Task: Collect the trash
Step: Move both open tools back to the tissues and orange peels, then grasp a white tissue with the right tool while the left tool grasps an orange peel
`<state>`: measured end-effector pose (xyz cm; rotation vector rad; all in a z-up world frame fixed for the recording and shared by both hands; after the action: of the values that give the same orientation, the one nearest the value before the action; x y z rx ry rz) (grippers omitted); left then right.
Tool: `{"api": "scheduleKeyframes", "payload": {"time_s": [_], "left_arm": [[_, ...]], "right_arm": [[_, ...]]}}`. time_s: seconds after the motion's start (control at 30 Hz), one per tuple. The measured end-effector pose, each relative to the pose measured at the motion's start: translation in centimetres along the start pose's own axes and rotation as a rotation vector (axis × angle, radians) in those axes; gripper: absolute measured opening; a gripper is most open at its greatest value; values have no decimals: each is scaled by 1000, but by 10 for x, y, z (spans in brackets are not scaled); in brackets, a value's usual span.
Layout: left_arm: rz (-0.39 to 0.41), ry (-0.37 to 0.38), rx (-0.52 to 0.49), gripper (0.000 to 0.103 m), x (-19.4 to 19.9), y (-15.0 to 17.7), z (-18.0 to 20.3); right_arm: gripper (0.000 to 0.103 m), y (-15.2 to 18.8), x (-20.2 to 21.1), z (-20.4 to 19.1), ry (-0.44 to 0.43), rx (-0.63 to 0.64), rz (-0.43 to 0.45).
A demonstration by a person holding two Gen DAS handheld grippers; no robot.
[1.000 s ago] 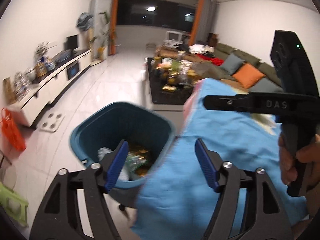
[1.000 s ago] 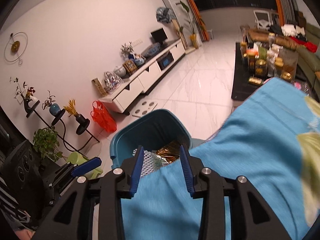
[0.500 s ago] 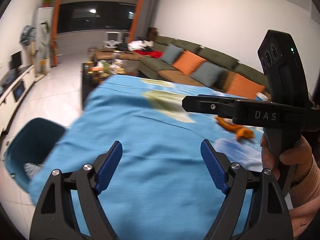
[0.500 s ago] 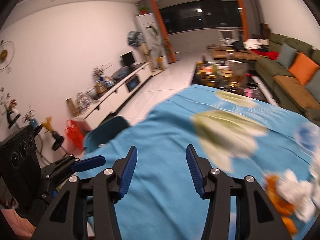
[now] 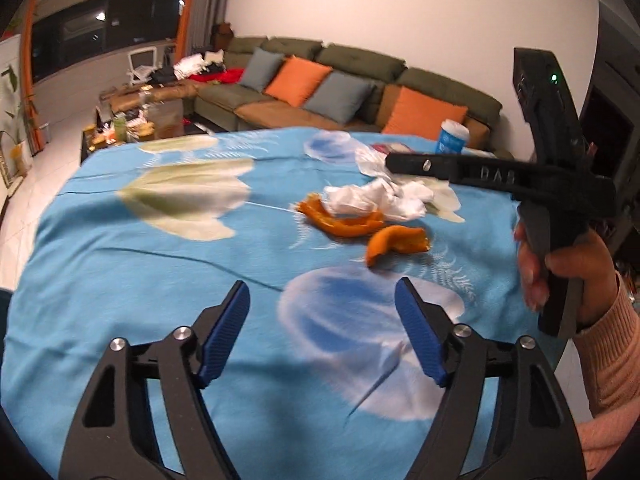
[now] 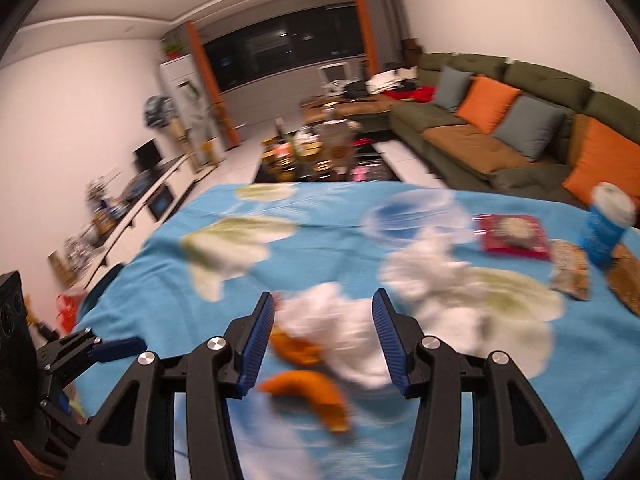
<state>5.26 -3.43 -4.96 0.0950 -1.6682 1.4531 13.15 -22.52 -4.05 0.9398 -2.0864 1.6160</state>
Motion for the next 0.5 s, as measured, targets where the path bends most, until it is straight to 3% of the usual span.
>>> {"api": "scheduleKeyframes", "payload": {"time_s": [0.17,0.5], "left_arm": [[-44,38,-14,68,-26,-12,15],[-134,68,-9,56,-66,-26,23]], "right_arm": [[50,-10,2,38,73,-25,17],[52,-18,-20,74,122,-68,-25]]}}
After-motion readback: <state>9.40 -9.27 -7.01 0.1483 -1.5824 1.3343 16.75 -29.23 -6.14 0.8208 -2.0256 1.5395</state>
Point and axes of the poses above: each gripper's, at about its wrist camera, not at the fingertips, and x roughly against the way its jaws point, z to its right, y to its underside, the point moved 4 cm from there along -x, roughly the way its jaws point, and after that the axes turned 6 degrees about -x, right-handed, at the moved point
